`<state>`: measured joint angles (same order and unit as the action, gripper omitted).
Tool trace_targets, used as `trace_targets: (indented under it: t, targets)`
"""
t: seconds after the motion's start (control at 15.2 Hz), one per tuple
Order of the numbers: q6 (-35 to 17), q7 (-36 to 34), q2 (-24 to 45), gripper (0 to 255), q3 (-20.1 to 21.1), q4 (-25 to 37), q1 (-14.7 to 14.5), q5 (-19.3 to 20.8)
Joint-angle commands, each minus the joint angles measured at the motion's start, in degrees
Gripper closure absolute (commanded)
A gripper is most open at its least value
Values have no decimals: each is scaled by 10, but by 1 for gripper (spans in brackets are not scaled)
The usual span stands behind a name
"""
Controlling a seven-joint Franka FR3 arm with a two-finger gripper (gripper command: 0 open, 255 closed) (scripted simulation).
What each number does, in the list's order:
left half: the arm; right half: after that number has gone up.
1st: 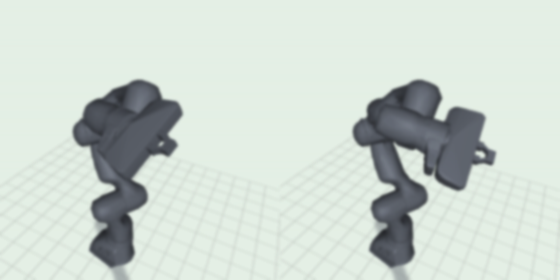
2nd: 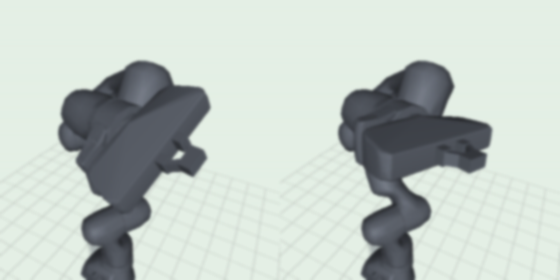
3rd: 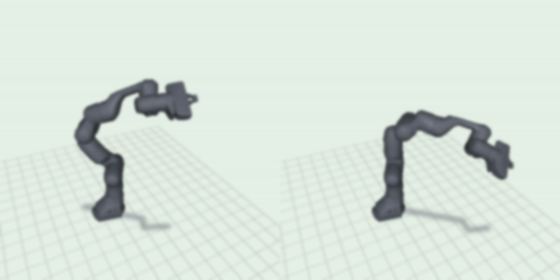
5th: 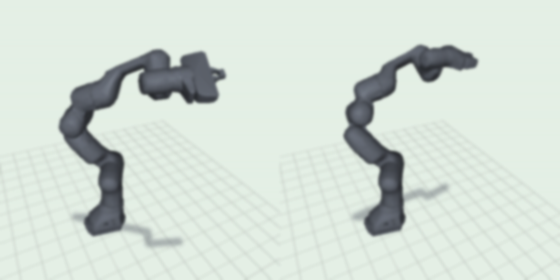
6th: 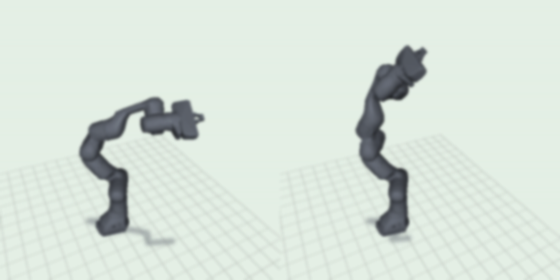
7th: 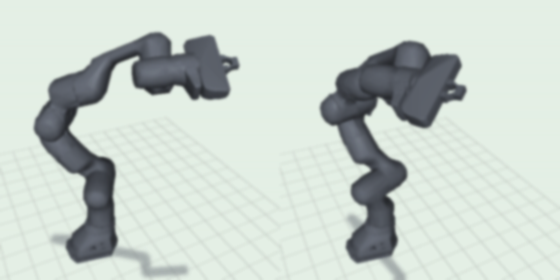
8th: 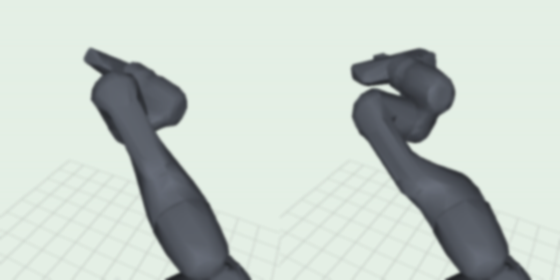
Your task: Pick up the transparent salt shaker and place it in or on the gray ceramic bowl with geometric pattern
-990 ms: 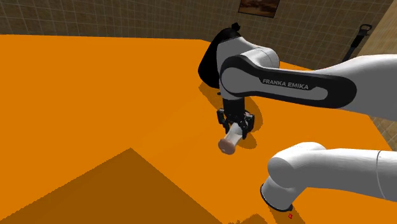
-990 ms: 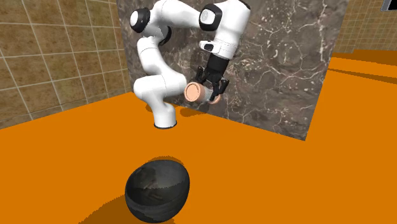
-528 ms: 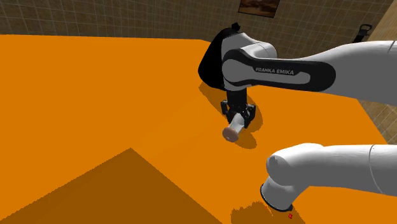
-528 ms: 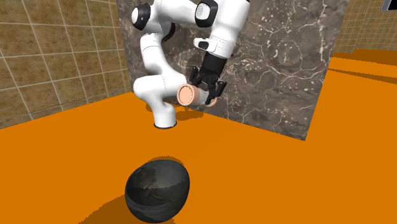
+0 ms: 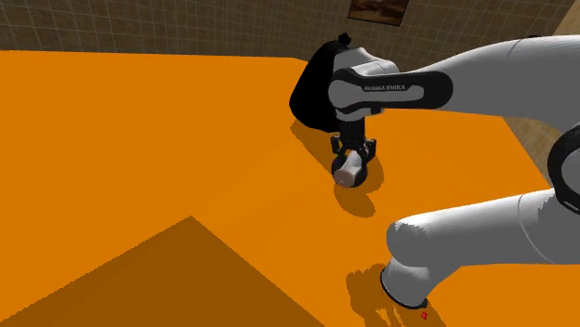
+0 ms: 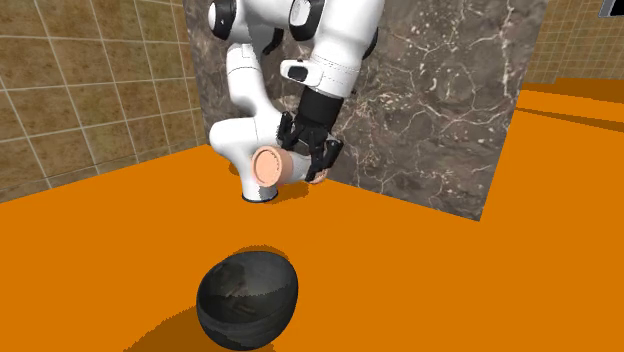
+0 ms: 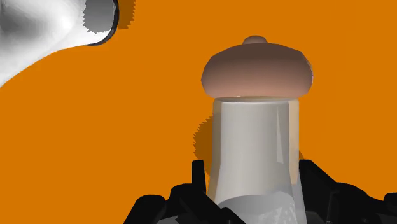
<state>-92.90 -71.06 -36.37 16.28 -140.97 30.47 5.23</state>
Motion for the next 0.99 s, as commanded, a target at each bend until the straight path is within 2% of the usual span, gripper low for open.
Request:
trace_targets:
  t: [0.0, 0.46, 0.92]
  targets:
    - [-20, 16, 37, 255, -13, 20, 17, 21]
    - [-61, 63, 153, 255, -53, 107, 64, 76]
    - [-78, 105, 275, 255, -83, 223, 97, 114]
